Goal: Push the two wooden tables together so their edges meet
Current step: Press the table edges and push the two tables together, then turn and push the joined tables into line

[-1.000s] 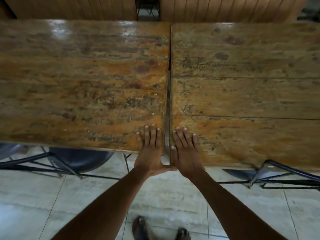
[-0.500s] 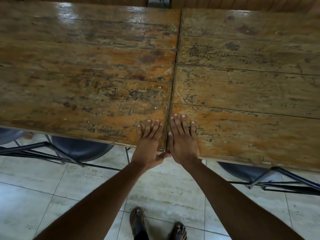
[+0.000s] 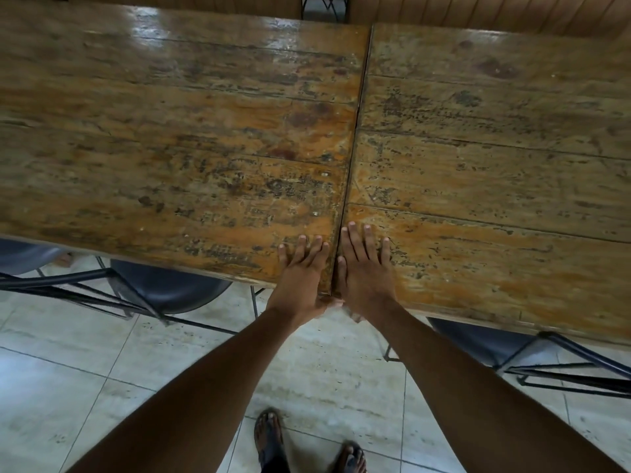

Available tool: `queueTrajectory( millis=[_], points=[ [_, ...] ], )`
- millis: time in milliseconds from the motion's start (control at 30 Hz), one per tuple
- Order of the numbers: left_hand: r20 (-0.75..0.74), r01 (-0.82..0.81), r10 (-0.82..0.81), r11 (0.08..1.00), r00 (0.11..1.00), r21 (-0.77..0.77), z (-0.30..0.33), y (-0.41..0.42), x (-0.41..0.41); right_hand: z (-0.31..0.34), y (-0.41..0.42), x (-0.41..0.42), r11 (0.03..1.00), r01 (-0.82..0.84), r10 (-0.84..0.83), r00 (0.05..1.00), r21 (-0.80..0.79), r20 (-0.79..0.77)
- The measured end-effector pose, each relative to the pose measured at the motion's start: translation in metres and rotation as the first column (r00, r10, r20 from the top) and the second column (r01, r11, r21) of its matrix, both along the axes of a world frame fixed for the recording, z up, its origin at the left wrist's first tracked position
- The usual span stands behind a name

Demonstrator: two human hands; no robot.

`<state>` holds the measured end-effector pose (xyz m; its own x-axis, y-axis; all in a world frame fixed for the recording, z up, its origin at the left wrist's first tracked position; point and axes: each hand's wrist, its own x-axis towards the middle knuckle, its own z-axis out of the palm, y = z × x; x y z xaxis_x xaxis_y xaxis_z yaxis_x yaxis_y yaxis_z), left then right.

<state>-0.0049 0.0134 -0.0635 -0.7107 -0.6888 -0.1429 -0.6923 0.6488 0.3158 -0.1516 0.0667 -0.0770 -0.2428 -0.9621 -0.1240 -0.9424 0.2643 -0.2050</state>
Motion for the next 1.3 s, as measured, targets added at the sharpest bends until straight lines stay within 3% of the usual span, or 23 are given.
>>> queueTrajectory(
  millis=[133, 200, 333, 433, 633, 1000, 1133, 1300],
  points=[
    [0.245, 0.055, -0.067, 0.997, 0.967, 0.056, 0.038, -0.001, 0.0, 0.046, -0.015, 0.005, 0.947, -0.021, 0.01, 0.999, 0.321, 0.036],
    [0.293, 0.044, -0.047, 0.999, 0.955, 0.016, 0.059, -0.002, 0.013, 0.076, -0.022, 0.023, 0.934, -0.051, 0.043, 0.999, 0.353, 0.03],
    [0.181, 0.001, 0.036, 0.979, 0.983, -0.203, 0.108, -0.02, 0.065, 0.13, -0.038, 0.081, 0.968, -0.135, 0.151, 0.986, 0.213, -0.063],
    [0.106, -0.052, 0.088, 0.951, 0.99, -0.304, 0.155, -0.048, 0.121, 0.182, -0.067, 0.134, 0.975, -0.145, 0.151, 0.988, 0.168, -0.02],
    [-0.049, -0.255, 0.265, 0.838, 0.963, -0.482, 0.236, -0.109, 0.302, 0.266, -0.162, 0.294, 0.946, -0.323, 0.32, 0.945, -0.036, -0.06],
    [-0.106, -0.5, 0.539, 0.666, 0.835, -0.554, 0.319, -0.17, 0.662, 0.343, -0.267, 0.636, 0.781, -0.617, 0.609, 0.787, -0.097, -0.097],
    [-0.153, -0.581, 0.604, 0.617, 0.782, -0.531, 0.316, -0.191, 0.757, 0.354, -0.303, 0.728, 0.71, -0.693, 0.675, 0.721, -0.129, -0.159],
    [-0.105, -0.598, 0.649, 0.609, 0.753, -0.521, 0.292, -0.236, 0.846, 0.338, -0.366, 0.825, 0.658, -0.739, 0.717, 0.674, -0.147, -0.177]
  ],
)
